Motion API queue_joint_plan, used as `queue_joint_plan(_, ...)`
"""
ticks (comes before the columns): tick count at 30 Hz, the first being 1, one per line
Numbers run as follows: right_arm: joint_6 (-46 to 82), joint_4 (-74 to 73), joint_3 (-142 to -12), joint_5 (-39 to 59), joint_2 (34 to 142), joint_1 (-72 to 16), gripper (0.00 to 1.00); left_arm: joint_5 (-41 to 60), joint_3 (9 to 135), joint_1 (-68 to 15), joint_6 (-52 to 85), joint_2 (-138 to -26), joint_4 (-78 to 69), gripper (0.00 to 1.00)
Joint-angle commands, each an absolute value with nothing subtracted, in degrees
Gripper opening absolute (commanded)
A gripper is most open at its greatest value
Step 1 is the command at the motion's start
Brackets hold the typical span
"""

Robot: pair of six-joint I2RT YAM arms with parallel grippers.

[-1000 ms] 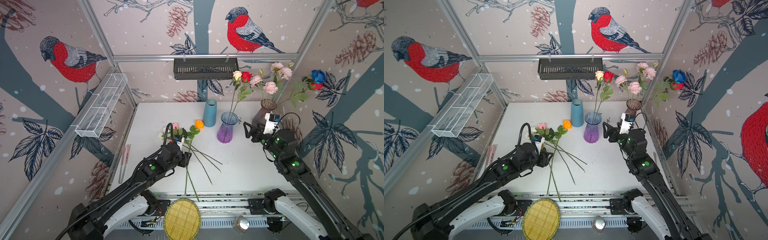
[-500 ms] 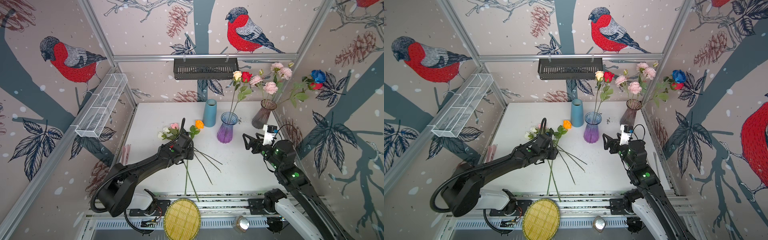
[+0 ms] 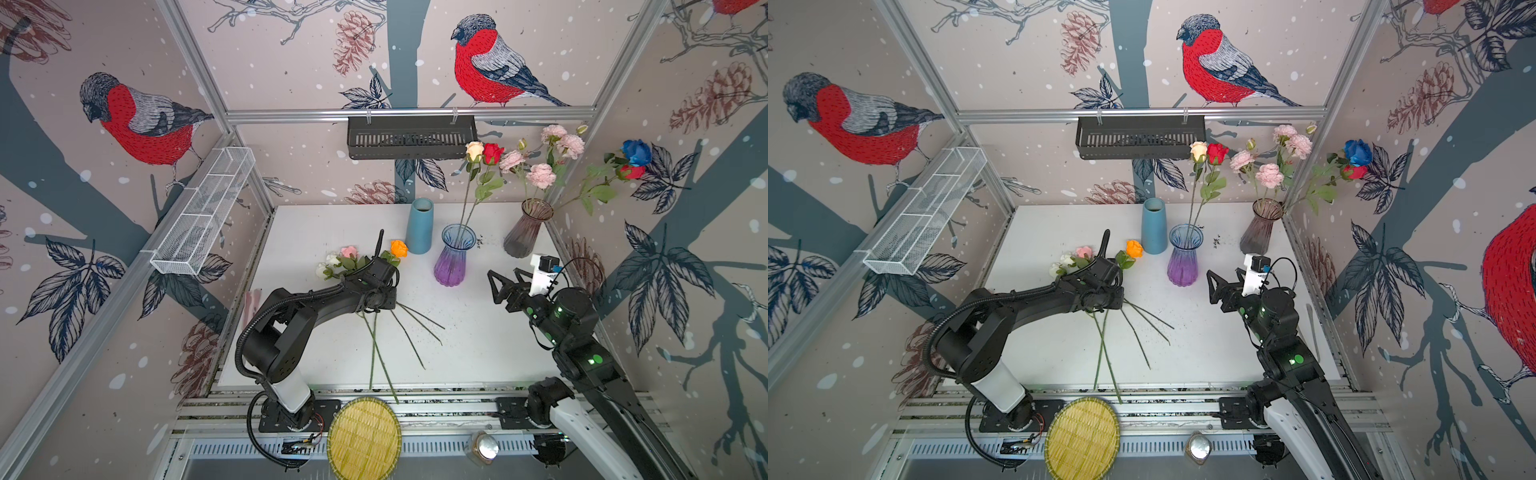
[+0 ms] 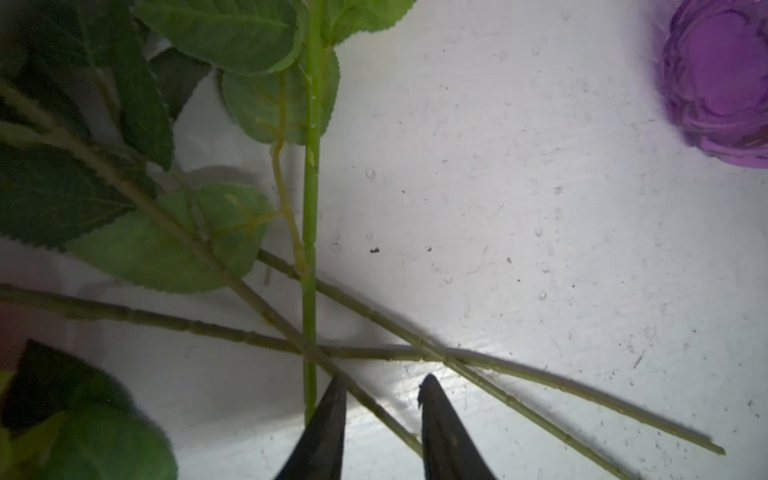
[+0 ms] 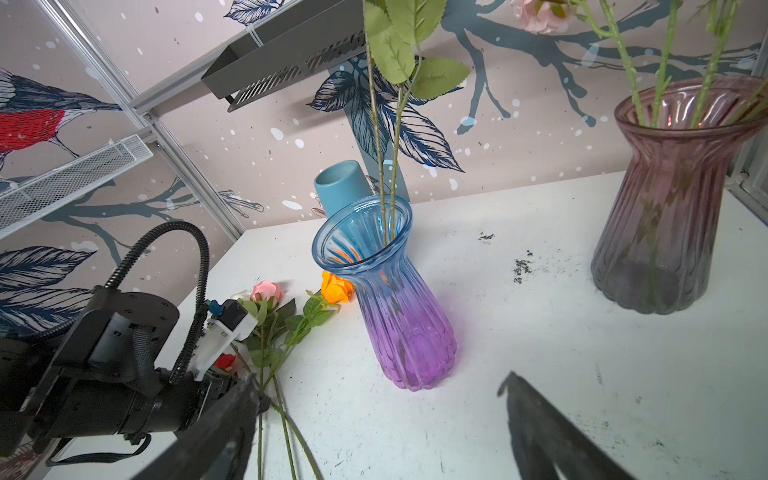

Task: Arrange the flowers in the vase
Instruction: 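Grasp the pink rose stem with the left gripper and lift it upright, then grasp the pink rose stem with the right gripper beside the left gripper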

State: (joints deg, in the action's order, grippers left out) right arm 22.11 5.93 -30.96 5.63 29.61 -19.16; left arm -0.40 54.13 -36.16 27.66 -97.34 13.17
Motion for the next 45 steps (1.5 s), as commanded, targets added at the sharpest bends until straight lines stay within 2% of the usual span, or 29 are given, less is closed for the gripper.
queue_joint_plan(1,21.05,4.97,-31.55,4.57,29.45,-19.33,0.92,0.17,54.84,-36.04,28.99,-98.61,14.02,0.32)
queue_joint_plan(9,20.92,4.81,-31.73,4.13,29.62,-19.42,0.92,1.14,54.94,-35.51,30.47,-101.0,13.52,0.32)
queue_joint_plan(13,20.87,4.84,-32.07,3.96,29.75,-19.43,0.92,1.41,54.36,-35.2,31.01,-100.45,13.01,0.18)
queue_joint_plan(17,20.92,4.85,-32.3,3.95,30.05,-19.42,0.92,1.38,53.71,-34.73,31.49,-98.36,12.48,0.11)
queue_joint_plan(25,21.2,4.76,-33.35,4.35,31.0,-19.43,0.92,1.1,55.24,-33.97,32.26,-90.78,13.88,0.06)
queue_joint_plan(28,21.46,4.78,-33.79,4.7,31.44,-19.42,0.92,0.79,55.81,-33.68,32.31,-87.07,13.95,0.0)
queue_joint_plan(34,22.29,4.45,-35.02,6.96,32.78,-19.42,0.91,5.12,53.04,-33.49,30.6,-76.37,7.0,0.0)
queue_joint_plan(37,22.65,2.36,-35.48,12.67,33.6,-19.43,0.89,11.96,47.89,-33.53,28.8,-69.25,-3.46,0.0)
queue_joint_plan(41,26.72,-5.7,-35.66,28.87,36.21,-19.59,0.88,22.48,40.45,-33.57,30.32,-61.14,-20.36,0.0)
queue_joint_plan(45,31.92,-11.92,-38.59,39.48,42.63,-22.49,0.85,29.2,38.94,-34.33,30.37,-57.91,-26.15,0.0)
